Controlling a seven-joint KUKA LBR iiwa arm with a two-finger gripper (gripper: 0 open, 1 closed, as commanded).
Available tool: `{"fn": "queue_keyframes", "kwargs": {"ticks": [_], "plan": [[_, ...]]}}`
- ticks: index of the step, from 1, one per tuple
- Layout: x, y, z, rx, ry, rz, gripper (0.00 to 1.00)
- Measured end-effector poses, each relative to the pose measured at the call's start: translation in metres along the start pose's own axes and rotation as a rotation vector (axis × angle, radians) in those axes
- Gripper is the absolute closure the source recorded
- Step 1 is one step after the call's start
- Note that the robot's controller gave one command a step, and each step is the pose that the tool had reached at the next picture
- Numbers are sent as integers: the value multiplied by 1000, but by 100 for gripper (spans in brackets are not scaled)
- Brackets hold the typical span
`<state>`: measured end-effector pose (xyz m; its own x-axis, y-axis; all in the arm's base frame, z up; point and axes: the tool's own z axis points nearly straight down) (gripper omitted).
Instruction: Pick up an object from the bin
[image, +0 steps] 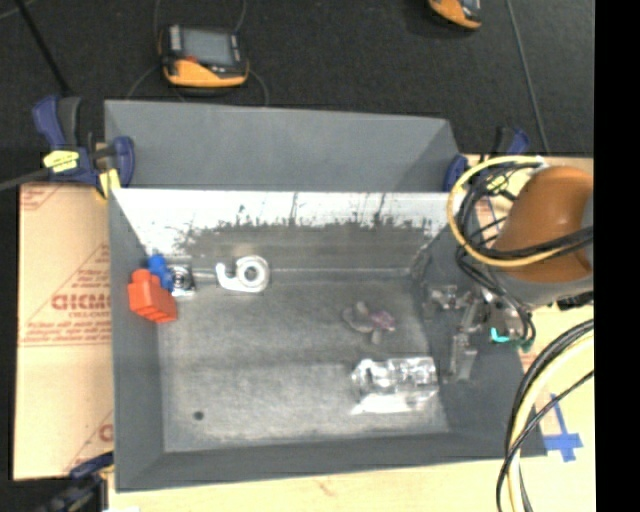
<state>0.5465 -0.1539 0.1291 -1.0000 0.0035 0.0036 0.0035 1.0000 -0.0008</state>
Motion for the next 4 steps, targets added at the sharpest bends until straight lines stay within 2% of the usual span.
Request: {"fn": "queue_keyframes", "kwargs": {"ticks": [1, 2, 3, 4], "plan": [[21, 29, 53, 8, -6, -150, 0], [21, 30, 52, 7, -1, -154, 100], [51, 29, -89, 5, -11, -653, 100], [61, 34, -24, -3, -2, -649, 100]]}}
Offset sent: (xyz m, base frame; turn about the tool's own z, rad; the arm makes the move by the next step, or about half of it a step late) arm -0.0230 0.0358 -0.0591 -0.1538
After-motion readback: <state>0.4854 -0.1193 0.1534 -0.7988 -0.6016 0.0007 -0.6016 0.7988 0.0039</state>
